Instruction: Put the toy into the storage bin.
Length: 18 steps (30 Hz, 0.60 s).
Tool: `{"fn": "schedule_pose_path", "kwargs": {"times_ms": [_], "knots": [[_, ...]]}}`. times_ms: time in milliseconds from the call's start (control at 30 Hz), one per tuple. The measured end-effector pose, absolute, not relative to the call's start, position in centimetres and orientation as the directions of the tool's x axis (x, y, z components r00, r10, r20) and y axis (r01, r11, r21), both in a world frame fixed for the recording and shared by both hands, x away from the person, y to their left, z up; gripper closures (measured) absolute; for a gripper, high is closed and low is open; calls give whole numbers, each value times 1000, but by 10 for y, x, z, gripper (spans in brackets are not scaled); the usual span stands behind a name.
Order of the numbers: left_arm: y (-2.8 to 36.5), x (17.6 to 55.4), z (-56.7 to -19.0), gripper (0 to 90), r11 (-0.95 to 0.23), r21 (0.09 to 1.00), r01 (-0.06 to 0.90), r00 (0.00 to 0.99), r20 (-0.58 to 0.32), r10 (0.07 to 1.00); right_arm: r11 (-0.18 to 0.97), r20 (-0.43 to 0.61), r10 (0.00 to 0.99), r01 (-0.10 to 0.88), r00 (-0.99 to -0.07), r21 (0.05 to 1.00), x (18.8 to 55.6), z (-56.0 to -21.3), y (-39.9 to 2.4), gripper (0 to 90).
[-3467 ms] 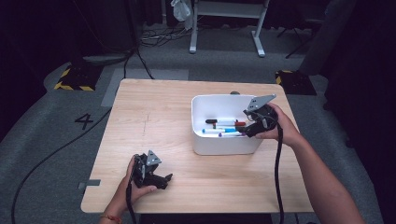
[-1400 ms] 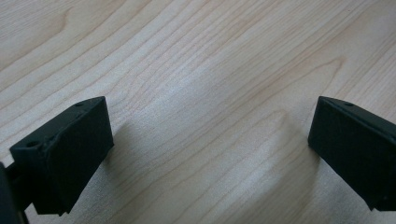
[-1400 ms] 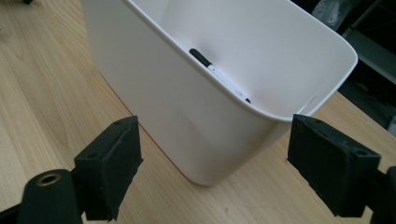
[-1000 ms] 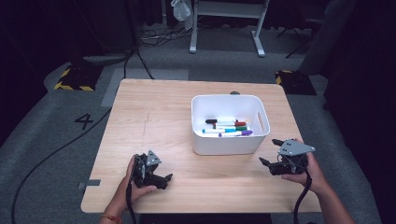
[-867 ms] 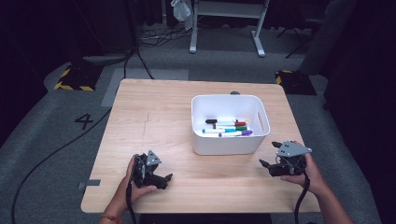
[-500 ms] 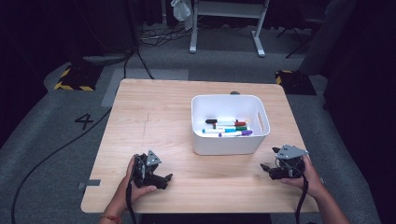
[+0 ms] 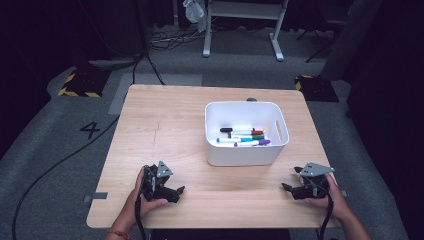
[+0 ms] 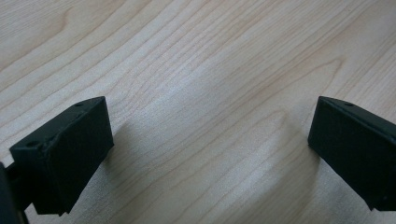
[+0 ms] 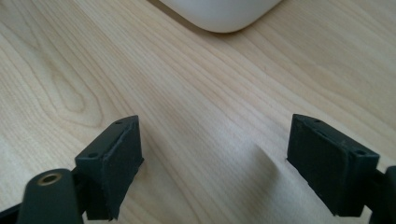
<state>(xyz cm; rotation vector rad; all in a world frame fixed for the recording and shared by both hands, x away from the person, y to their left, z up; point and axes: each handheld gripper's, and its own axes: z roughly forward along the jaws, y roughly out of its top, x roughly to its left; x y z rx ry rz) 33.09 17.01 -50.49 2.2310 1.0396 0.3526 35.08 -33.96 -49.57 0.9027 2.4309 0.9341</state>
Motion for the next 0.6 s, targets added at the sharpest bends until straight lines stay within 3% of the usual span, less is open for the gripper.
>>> {"fn": "schedule_pose_path", "kwargs": {"times_ms": [233,600], "knots": [[170,331,-505,0,-479,653,587,650,-27,760,469,-11,732,493,-681,733,345,-503,-358,164],[170,332,-504,0,-486,649,585,653,-23,757,438,-7,768,518,-640,735,337,-504,-369,163]]}}
